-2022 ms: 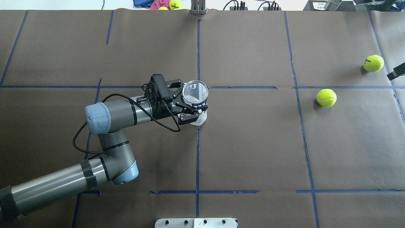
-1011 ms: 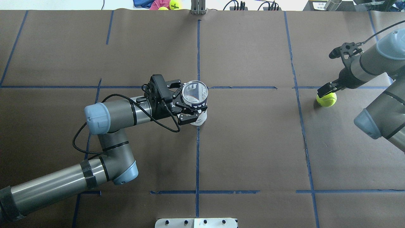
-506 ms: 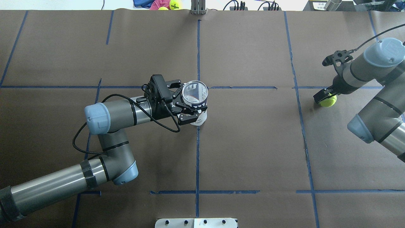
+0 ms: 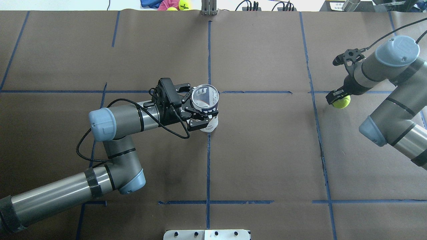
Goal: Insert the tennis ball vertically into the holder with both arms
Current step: 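Carry the ball with the right gripper over the can's open top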
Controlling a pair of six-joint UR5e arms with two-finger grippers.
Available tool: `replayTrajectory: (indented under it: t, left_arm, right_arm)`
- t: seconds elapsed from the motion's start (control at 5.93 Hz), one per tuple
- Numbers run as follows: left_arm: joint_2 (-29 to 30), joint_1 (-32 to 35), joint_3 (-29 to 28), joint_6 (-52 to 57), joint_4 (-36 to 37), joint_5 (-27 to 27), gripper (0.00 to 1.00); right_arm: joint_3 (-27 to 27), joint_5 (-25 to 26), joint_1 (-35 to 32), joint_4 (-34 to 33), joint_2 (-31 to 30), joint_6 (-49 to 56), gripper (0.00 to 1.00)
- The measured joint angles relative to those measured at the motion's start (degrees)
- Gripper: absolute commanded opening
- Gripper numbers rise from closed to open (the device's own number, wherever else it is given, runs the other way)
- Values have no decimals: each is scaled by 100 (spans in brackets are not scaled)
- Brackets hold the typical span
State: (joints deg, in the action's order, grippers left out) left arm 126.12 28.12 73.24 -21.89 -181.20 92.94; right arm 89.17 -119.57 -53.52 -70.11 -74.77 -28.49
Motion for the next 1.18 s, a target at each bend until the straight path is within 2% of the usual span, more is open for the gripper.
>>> replayTrajectory:
  t: [0.17, 0.34, 0.67, 0.84, 1.18]
  left_arm:
    - [0, -5, 0, 0, 1, -14, 89]
    - [3, -7, 4, 0, -1, -19, 90]
    - [8, -8, 6, -4, 4, -21, 90]
    - [8, -8, 6, -2, 9, -21, 90]
    - [9, -8, 6, 0, 17, -21, 90]
  right_arm:
    - [176, -103, -40, -125, 217, -392, 4]
    - [506, -205, -52, -611, 497, -738, 4]
    - [1543, -257, -1, -2354, 1198, -1280, 3]
    - [1895, -260, 119, -2932, 1561, -1803, 2]
    - [2090, -140, 535, -3628, 2422, -2920, 2]
